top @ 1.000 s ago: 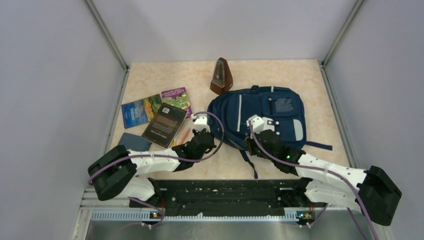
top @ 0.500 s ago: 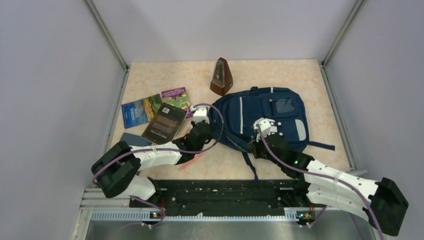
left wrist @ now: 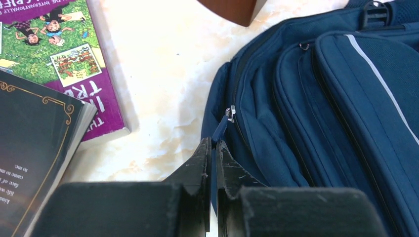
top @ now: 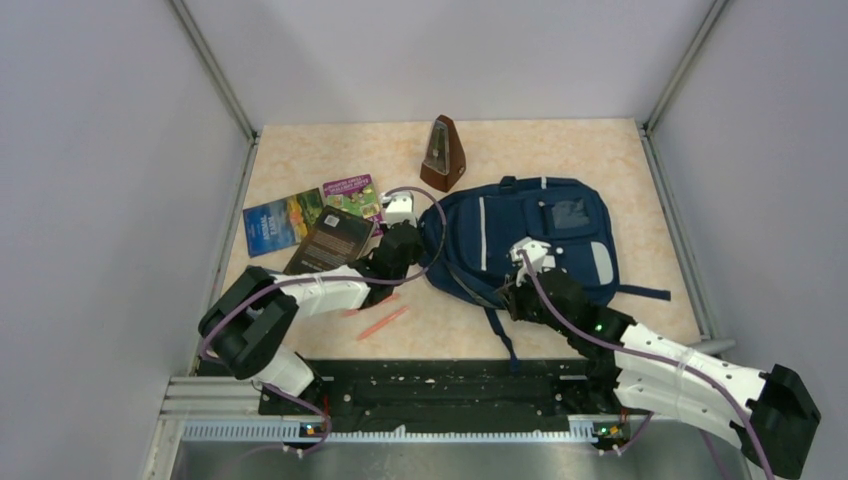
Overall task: Pack the student bag
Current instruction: Unzip the student bag at the center of the board.
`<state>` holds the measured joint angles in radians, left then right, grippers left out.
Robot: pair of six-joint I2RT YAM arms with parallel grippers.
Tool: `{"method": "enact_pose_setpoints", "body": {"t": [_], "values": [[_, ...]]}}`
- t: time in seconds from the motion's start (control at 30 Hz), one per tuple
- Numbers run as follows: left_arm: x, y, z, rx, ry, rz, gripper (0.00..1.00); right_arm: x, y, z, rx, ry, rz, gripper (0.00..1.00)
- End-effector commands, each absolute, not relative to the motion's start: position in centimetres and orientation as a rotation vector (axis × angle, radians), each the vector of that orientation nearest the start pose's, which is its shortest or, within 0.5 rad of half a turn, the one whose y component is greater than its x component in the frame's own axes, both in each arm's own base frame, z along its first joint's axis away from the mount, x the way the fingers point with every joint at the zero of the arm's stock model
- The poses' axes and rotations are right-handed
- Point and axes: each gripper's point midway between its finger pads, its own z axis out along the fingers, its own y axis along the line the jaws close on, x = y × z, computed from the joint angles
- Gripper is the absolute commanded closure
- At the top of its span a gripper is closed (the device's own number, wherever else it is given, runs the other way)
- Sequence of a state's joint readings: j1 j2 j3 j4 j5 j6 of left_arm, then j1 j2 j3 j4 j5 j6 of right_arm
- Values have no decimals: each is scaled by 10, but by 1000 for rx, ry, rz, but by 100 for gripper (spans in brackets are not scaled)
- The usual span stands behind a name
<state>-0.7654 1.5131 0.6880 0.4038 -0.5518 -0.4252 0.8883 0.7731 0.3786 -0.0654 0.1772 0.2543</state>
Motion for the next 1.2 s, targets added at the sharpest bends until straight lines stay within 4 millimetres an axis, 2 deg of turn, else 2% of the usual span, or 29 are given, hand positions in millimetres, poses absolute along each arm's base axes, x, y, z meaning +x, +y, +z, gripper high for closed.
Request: {"method": "enact_pose_setpoints", "body": {"t": [0.0, 0.1, 0.23, 0.43, 0.57, 0.77, 0.9, 1.07, 1.17], "values": [[375, -224, 124, -60, 1882, -236, 100, 189, 221, 128, -523, 1950, 646, 100], [377, -225, 121, -49, 1894, -253, 100, 186, 221, 129, -524, 1950, 663, 100], [369, -240, 120, 34, 1905, -346, 100, 188, 219, 135, -503, 1944, 657, 99], [350, -257, 116, 150, 1931, -469, 100, 201, 220, 165, -426, 1918, 635, 51], [342, -259, 116, 187, 1938, -500, 100, 207, 228, 185, -437, 1881, 650, 40], [338, -253, 112, 173, 1948, -492, 100, 224, 248, 192, -405, 1835, 655, 38], [335, -250, 110, 162, 1952, -490, 100, 235, 268, 188, -369, 1830, 582, 43], [335, -248, 109, 154, 1949, -485, 100, 251, 298, 169, -284, 1856, 559, 52], [335, -248, 110, 150, 1947, -486, 100, 261, 315, 156, -224, 1870, 582, 54]]}}
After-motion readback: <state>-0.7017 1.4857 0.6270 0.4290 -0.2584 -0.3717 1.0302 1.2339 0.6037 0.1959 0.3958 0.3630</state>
